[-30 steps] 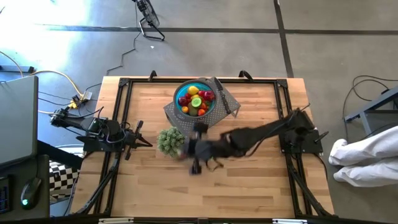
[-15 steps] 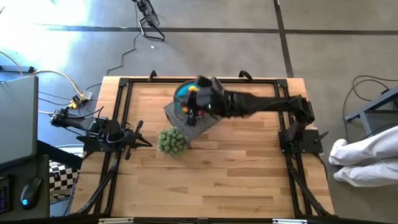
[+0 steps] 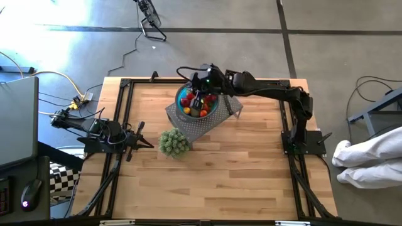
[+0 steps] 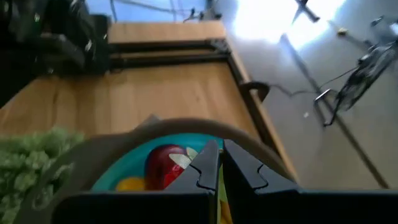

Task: Pick & Place Fruit
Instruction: Put the strawberry into the blue strainer bowl on the shelf, then return to Home Position

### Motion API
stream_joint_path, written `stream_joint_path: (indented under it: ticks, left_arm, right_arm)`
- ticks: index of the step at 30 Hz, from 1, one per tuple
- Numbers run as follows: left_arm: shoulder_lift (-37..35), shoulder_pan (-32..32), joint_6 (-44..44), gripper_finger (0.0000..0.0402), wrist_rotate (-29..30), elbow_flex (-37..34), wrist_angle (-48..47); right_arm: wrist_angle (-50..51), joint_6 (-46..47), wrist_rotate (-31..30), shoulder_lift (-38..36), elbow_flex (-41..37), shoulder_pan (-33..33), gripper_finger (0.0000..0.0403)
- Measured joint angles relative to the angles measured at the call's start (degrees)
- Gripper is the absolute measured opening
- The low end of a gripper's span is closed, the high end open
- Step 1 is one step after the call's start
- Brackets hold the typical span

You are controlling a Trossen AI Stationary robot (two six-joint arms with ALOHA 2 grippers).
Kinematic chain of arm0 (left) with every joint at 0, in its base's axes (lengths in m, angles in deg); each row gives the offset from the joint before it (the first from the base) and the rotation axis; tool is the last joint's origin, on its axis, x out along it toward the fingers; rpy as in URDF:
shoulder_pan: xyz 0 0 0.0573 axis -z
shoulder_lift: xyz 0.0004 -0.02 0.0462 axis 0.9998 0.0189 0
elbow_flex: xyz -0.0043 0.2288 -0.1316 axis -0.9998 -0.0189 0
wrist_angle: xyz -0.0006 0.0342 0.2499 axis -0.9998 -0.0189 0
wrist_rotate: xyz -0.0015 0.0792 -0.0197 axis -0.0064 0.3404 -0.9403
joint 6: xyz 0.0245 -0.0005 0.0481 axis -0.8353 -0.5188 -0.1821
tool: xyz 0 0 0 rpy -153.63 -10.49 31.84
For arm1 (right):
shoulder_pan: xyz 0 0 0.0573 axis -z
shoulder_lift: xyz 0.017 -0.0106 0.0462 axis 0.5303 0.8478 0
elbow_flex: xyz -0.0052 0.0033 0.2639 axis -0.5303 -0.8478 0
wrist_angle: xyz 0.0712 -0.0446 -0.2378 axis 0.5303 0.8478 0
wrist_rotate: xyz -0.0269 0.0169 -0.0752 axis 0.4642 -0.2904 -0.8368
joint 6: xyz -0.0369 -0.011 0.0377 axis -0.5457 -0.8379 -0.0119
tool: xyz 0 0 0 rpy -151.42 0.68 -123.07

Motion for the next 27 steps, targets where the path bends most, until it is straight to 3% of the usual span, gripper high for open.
stream_joint_path:
  ticks: [15,27]
  left_arm:
    - [0.0,0.0,0.0,0.0002,0.0,0.0,0.0]
    - [0.0,0.0,-0.3,0.0002,0.0,0.0,0.0]
  right_arm:
    - [3.8,-0.2,1.4,2.3,0.0,1.2,0.0009]
    - [2.6,-1.6,1.6,1.1,0.0,1.0,0.0136]
